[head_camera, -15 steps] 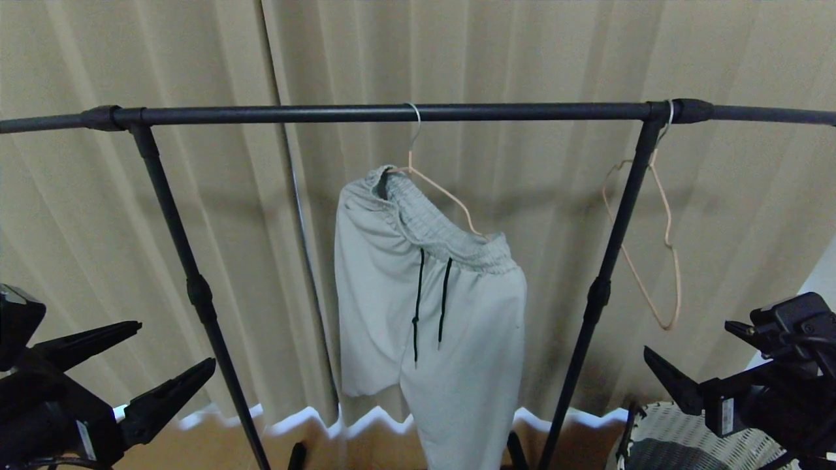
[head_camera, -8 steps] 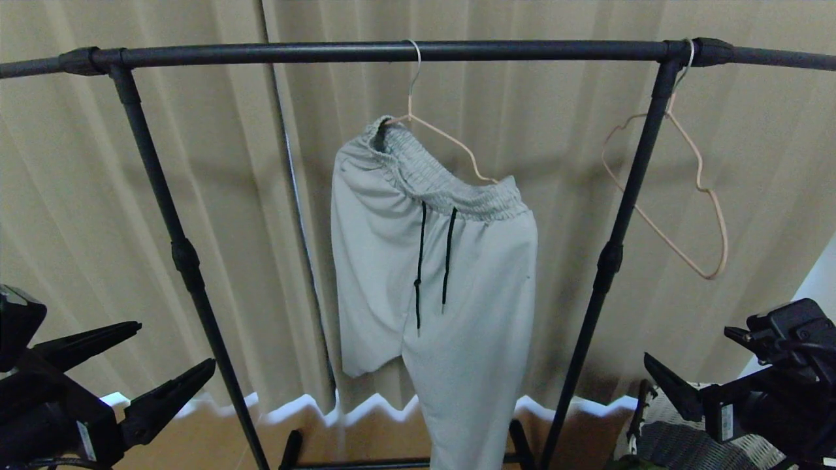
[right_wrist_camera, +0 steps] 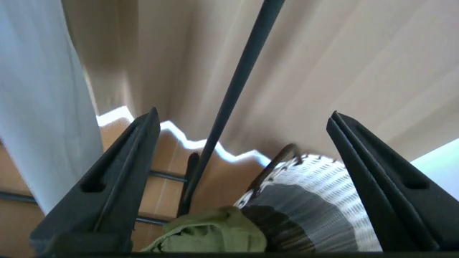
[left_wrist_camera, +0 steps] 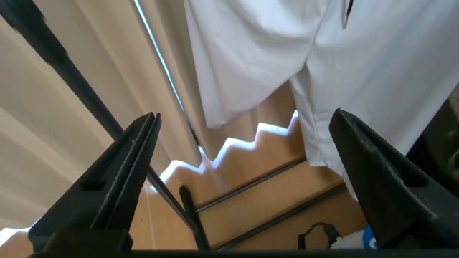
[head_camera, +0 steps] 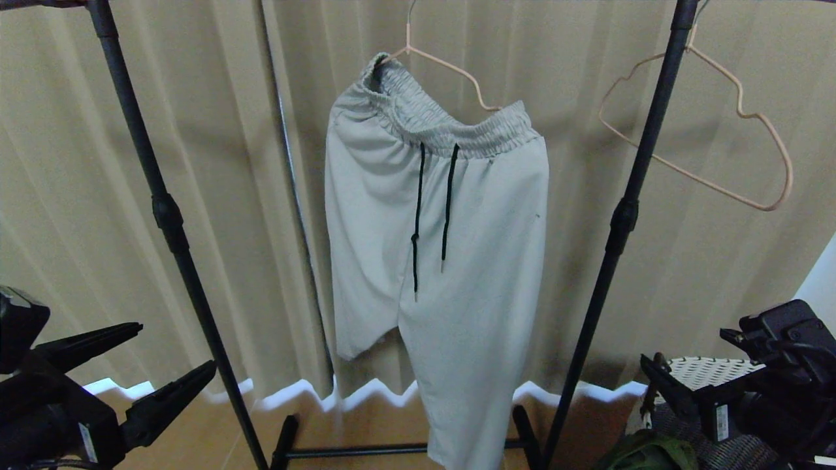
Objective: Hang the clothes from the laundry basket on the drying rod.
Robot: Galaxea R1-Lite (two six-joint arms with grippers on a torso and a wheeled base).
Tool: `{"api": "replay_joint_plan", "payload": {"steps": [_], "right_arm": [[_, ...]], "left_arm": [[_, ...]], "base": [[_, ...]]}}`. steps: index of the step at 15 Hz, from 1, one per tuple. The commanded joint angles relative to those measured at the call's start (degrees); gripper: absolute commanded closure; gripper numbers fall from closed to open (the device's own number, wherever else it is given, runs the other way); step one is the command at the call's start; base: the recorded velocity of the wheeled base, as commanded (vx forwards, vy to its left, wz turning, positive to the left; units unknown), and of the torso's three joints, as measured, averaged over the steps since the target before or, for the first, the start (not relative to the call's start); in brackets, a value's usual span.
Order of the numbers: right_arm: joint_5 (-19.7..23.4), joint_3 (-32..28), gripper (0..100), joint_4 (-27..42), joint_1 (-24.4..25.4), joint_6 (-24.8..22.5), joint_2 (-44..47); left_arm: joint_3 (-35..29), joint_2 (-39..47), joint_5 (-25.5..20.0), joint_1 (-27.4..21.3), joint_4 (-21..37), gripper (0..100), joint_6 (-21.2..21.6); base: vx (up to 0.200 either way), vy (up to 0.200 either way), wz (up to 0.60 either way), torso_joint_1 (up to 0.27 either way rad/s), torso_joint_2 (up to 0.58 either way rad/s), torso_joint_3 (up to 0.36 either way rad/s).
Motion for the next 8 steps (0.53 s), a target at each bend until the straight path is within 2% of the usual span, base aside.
{"api": "replay_joint_plan", "payload": {"steps": [1,4,5,7,8], "right_arm": [[0.12,0.40,0,-0.26,0.02,0.25,0.33],[0.38,2.16,0,-0.18,-0.16,-0.02,0.94],[0.38,2.25,0,0.44,-2.18,-0.72,1.12],[2.67,3.12,0,1.76,-10.00,-6.79,4.11],[2.67,3.12,0,1.76,-10.00,-6.79,4.11]], "left_arm": [[0.04,-0.09,0.01,-0.08,-0.07,0,0.33],[0.83,-0.71,0.01,-0.17,-0.16,0,1.82],[0.92,-0.71,0.01,-0.35,-0.07,0,2.00],[1.01,-0.35,-0.08,-0.35,-0.07,0,2.00],[1.01,-0.35,-0.08,-0.35,-0.07,0,2.00]], "base": [[0.000,0.000,0.00,-0.032,0.15,0.129],[0.000,0.000,0.00,-0.007,0.03,0.015],[0.000,0.000,0.00,0.000,0.00,0.000],[0.000,0.000,0.00,0.000,0.00,0.000],[0.000,0.000,0.00,0.000,0.00,0.000]]}}
